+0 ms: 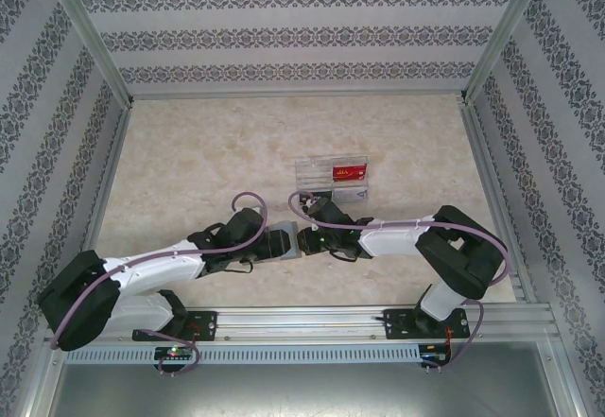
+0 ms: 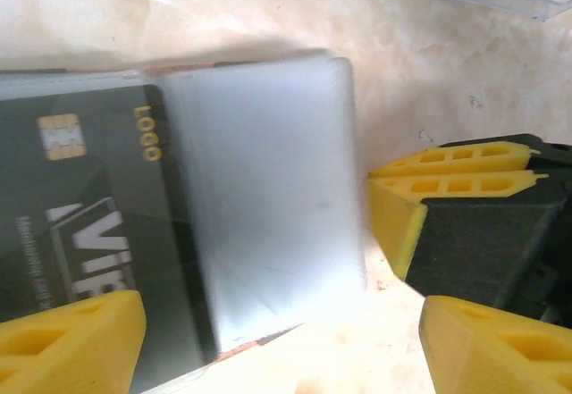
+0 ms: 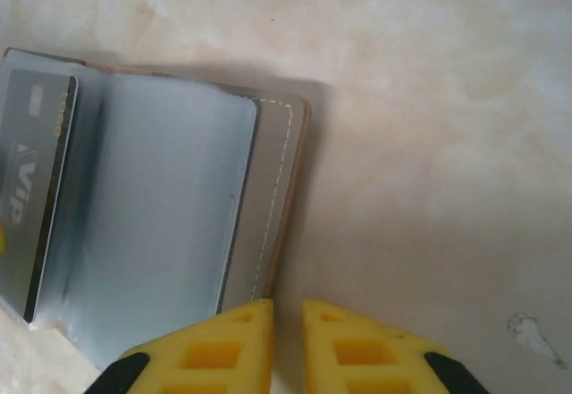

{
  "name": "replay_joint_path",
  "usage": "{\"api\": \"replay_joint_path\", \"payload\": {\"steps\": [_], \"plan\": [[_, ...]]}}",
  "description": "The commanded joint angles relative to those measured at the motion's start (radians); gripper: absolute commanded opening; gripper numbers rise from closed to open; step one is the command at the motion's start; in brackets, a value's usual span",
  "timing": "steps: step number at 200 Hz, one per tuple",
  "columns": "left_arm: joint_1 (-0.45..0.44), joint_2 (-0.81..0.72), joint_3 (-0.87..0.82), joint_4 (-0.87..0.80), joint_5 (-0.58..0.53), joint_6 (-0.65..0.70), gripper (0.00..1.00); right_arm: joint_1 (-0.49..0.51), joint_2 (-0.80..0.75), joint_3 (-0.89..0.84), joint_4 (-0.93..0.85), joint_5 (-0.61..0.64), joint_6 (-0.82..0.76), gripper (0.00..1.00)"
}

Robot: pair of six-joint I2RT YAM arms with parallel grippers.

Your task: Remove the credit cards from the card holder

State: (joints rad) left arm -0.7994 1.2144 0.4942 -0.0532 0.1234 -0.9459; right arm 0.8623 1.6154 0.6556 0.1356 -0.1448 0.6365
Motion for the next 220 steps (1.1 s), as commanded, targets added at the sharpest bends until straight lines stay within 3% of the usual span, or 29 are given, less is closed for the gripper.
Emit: {"api": "replay_joint_path", "payload": {"steps": [1,42,85,135,220], "plan": [[-0.016,-0.025,0.042,-0.035,-0.022,0.033,0.81,0.006,-0.049,0.000,-0.006,0.029,0.007,0.21],[-0.015,-0.088,0.043,-0.140,-0.108,0.045,0.76,0.004,-0.095,0.020,-0.024,-0.001,-0.005,0.23],[-0.006,-0.186,-0.005,-0.250,-0.208,0.055,0.48,0.014,-0.043,0.074,0.048,-0.136,0.053,0.22],[0.043,-0.167,-0.079,-0.154,-0.149,0.058,0.16,0.036,0.058,0.119,0.141,-0.213,0.134,0.22],[0.070,-0.122,-0.086,-0.175,-0.172,0.053,0.13,0.061,0.122,0.159,0.148,-0.218,0.150,0.23]]}}
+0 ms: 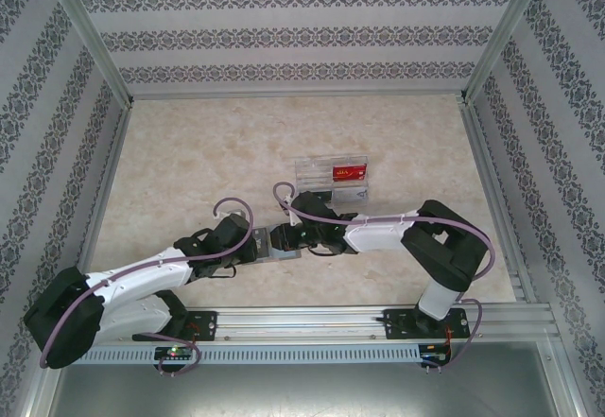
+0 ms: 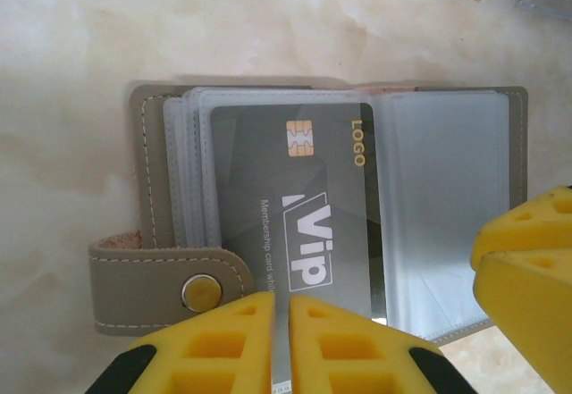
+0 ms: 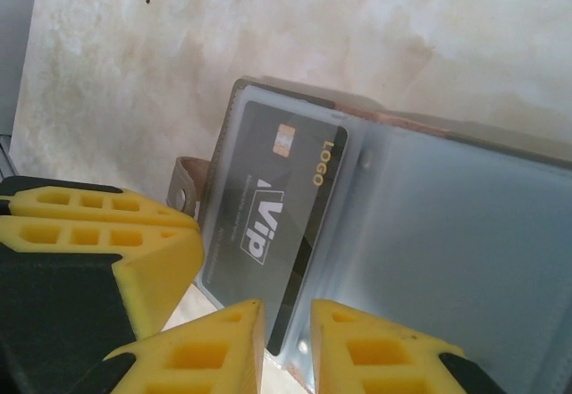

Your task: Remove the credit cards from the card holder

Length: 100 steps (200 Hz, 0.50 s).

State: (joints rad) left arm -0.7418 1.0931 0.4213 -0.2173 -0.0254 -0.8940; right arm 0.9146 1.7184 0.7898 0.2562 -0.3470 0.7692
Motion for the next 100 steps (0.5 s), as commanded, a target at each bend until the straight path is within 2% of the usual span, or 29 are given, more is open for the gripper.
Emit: {"api": "replay_joint_path", "payload": {"steps": [1,62,100], "plan": [[0.011,-0.001,-0.013,-0.010,-0.023,0.001,0.13,0.009,0.020,0.026,0.028,-0.016,0.018,0.23],[0.013,0.048,-0.023,0.029,-0.007,0.004,0.12,0.009,0.058,0.040,0.034,-0.030,0.035,0.28],[0.013,0.082,-0.022,0.062,0.019,0.000,0.11,0.009,0.065,0.043,0.037,-0.035,0.039,0.25]]}}
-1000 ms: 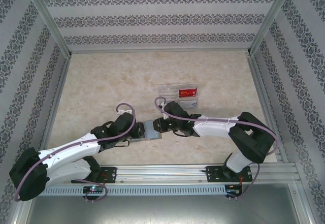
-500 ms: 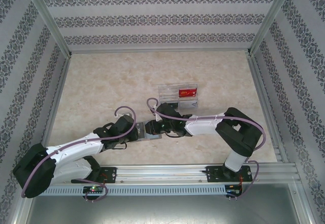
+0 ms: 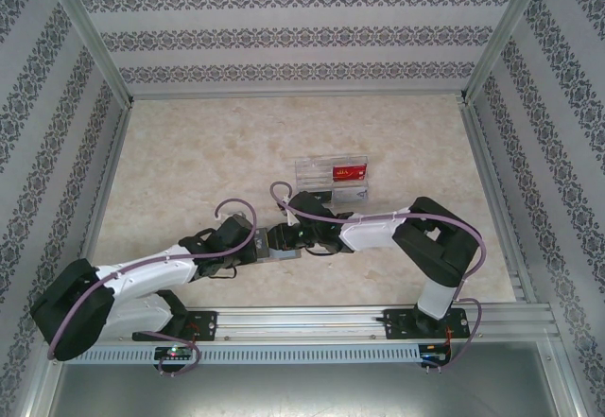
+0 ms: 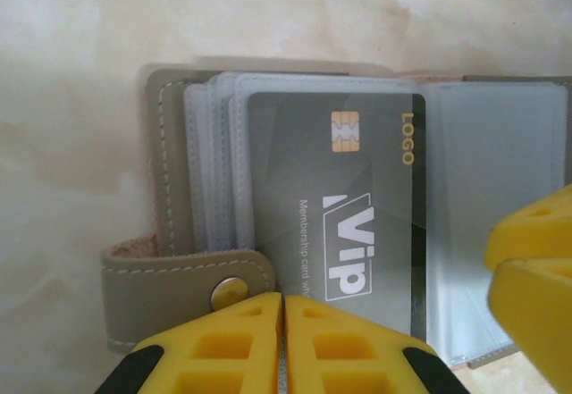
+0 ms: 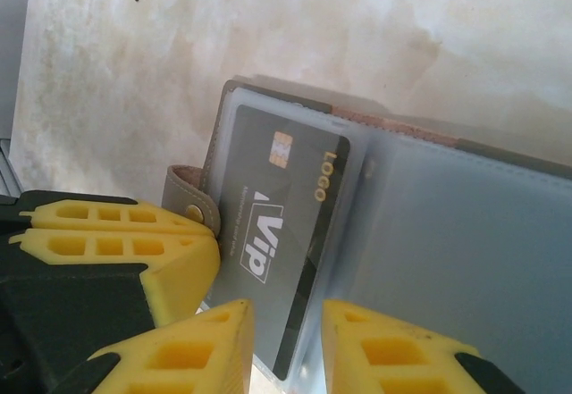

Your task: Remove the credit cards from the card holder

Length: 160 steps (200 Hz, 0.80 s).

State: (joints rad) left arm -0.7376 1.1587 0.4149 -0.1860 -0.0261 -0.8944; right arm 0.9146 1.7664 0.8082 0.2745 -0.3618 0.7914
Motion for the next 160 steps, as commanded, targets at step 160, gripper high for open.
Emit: {"api": "replay_joint_path", "payload": {"steps": [160], "plan": [[0.007,-0.003,-0.019,0.011,0.024,-0.015,0.08,0.001,0.077,0.028,0.044,-0.041,0.071,0.22]]}}
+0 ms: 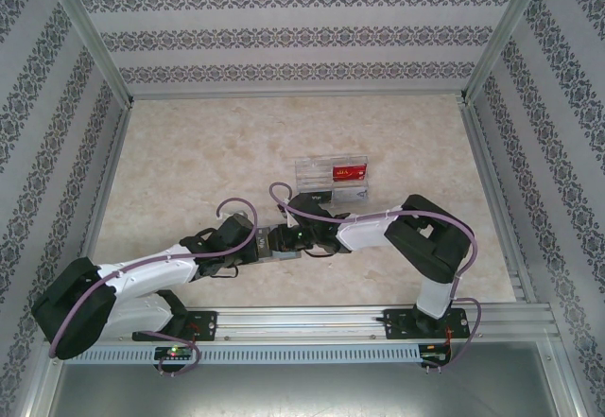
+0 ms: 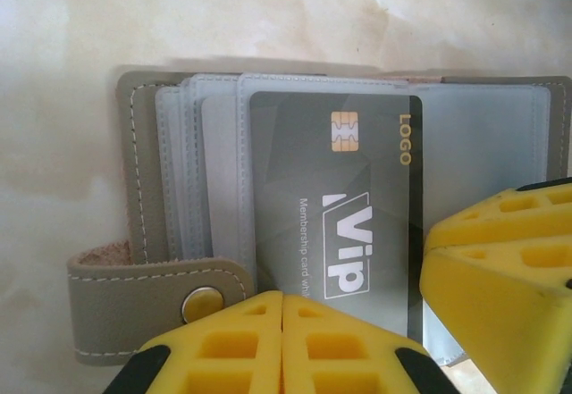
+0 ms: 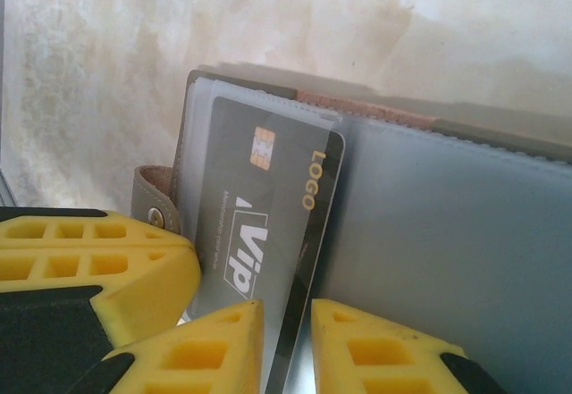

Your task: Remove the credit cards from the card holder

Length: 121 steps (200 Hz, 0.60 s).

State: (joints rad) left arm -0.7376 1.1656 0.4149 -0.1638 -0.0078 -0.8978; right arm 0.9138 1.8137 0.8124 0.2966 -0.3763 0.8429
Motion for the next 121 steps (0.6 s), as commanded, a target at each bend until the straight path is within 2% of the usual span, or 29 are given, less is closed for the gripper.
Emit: {"api": "replay_joint_path", "payload": {"steps": [1,43,65,89,121], "plan": [[0.007,-0.009,-0.019,-0.011,0.005,-0.012,0.08,0.002,0.030,0.024,0.022,-0.027,0.021,0.22],[0.007,-0.003,-0.023,-0.001,0.011,-0.015,0.08,0.002,0.035,0.023,0.033,-0.035,0.030,0.19],[0.007,-0.001,-0.023,-0.001,0.011,-0.015,0.07,0.002,0.030,0.020,0.035,-0.035,0.032,0.12],[0.007,0.002,-0.024,0.004,0.015,-0.014,0.07,-0.001,0.029,0.016,0.045,-0.048,0.041,0.00],[0.006,-0.007,-0.022,-0.017,0.000,-0.018,0.07,-0.012,0.014,0.003,0.056,-0.055,0.047,0.00]]}}
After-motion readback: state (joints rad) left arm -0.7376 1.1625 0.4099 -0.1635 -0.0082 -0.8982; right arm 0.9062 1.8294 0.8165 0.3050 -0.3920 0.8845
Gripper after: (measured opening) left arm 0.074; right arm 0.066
